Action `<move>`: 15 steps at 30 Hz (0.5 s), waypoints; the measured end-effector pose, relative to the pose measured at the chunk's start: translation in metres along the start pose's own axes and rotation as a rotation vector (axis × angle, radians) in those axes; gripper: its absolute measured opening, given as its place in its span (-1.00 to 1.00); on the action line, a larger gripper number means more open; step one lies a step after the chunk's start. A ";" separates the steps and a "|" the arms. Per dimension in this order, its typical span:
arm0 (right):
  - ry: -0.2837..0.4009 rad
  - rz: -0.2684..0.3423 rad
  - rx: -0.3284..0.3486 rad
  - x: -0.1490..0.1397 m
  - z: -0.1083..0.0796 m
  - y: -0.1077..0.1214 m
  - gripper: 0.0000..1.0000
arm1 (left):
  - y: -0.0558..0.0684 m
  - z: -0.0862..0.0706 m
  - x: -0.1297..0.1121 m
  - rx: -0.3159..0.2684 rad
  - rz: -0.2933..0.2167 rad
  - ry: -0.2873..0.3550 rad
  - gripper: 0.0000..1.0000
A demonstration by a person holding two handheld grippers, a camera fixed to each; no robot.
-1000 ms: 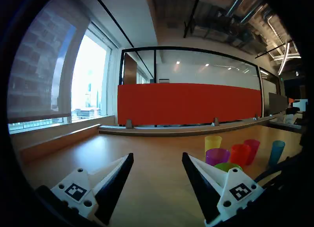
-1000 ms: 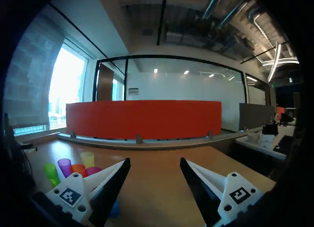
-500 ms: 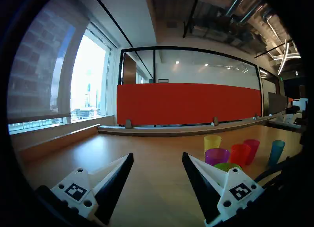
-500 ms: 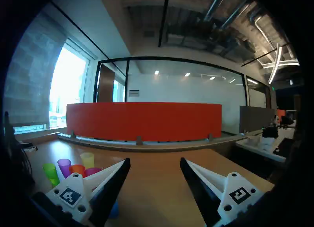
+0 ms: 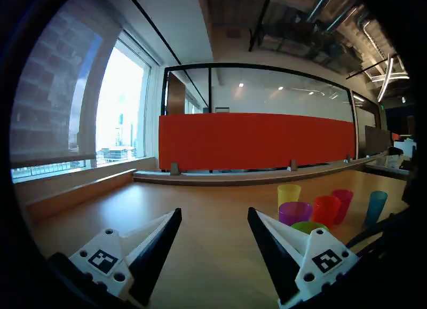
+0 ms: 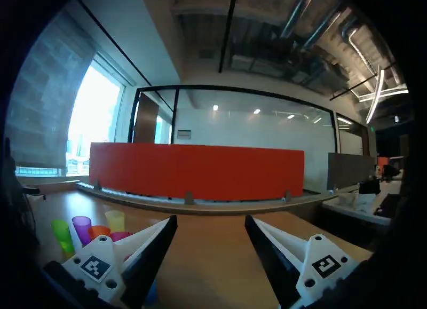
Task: Pour water
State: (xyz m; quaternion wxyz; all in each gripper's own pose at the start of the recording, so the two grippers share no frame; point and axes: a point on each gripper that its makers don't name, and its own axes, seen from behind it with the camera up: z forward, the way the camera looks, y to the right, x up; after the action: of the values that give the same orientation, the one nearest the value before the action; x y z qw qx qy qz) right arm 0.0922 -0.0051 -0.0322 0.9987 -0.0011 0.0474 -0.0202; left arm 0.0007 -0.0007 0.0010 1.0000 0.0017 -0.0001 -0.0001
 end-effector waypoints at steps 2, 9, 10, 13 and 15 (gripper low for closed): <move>0.004 0.003 0.005 -0.004 0.002 -0.003 0.96 | 0.000 0.000 0.000 0.000 0.000 0.000 0.83; 0.008 0.017 0.030 -0.019 0.006 -0.009 0.99 | 0.000 0.000 0.000 0.000 0.000 0.000 0.83; 0.009 0.021 0.031 -0.021 0.006 -0.009 0.99 | 0.000 0.000 0.000 0.000 0.000 0.000 0.83; 0.009 0.032 0.034 -0.026 0.006 -0.010 0.99 | -0.001 0.000 0.000 0.000 0.000 0.000 0.83; 0.006 0.037 0.034 -0.029 0.006 -0.010 0.98 | -0.001 0.000 0.000 0.000 0.000 0.000 0.83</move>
State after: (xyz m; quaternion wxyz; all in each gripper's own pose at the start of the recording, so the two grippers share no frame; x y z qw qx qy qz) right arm 0.0631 -0.0138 -0.0234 0.9986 0.0167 0.0500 -0.0026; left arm 0.0008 -0.0016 0.0011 1.0000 0.0016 -0.0001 0.0000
